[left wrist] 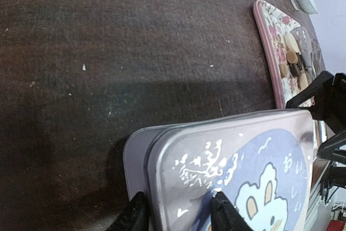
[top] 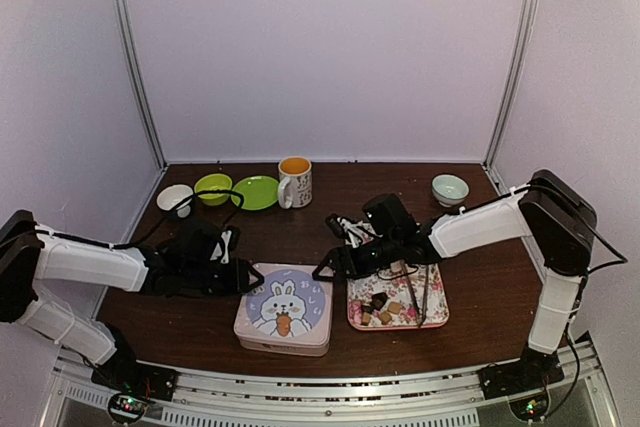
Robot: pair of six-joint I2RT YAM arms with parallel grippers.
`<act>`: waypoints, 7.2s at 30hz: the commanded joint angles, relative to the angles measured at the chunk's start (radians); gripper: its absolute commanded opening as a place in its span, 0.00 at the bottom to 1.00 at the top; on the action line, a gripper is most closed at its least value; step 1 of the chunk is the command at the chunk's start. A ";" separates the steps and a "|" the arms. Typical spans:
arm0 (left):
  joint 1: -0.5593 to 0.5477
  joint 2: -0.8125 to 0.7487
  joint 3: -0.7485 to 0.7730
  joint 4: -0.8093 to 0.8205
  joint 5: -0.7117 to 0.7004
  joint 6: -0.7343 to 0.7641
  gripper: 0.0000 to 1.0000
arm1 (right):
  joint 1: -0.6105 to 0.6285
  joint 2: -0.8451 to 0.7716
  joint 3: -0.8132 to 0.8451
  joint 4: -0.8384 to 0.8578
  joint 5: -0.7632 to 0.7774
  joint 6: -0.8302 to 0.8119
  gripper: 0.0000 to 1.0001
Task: Pack the chocolate
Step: Press the box lid onto the packing box.
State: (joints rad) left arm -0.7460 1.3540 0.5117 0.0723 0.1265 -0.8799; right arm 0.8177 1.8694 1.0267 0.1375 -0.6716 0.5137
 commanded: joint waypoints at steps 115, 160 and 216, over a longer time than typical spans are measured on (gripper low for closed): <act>-0.019 -0.109 0.179 -0.190 -0.028 0.154 0.00 | 0.058 -0.295 -0.219 0.029 0.080 0.116 0.00; 0.030 -0.047 0.096 -0.027 0.046 0.153 0.00 | 0.046 -0.054 -0.172 0.077 0.086 0.161 0.00; -0.200 -0.750 -0.289 -0.363 0.073 -0.173 0.00 | 0.383 -0.329 -0.146 -0.128 0.174 -0.144 0.00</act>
State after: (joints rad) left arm -0.9375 0.6567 0.1780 -0.1463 0.2569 -1.0733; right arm 1.1984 1.6711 0.8963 0.0193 -0.5941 0.3985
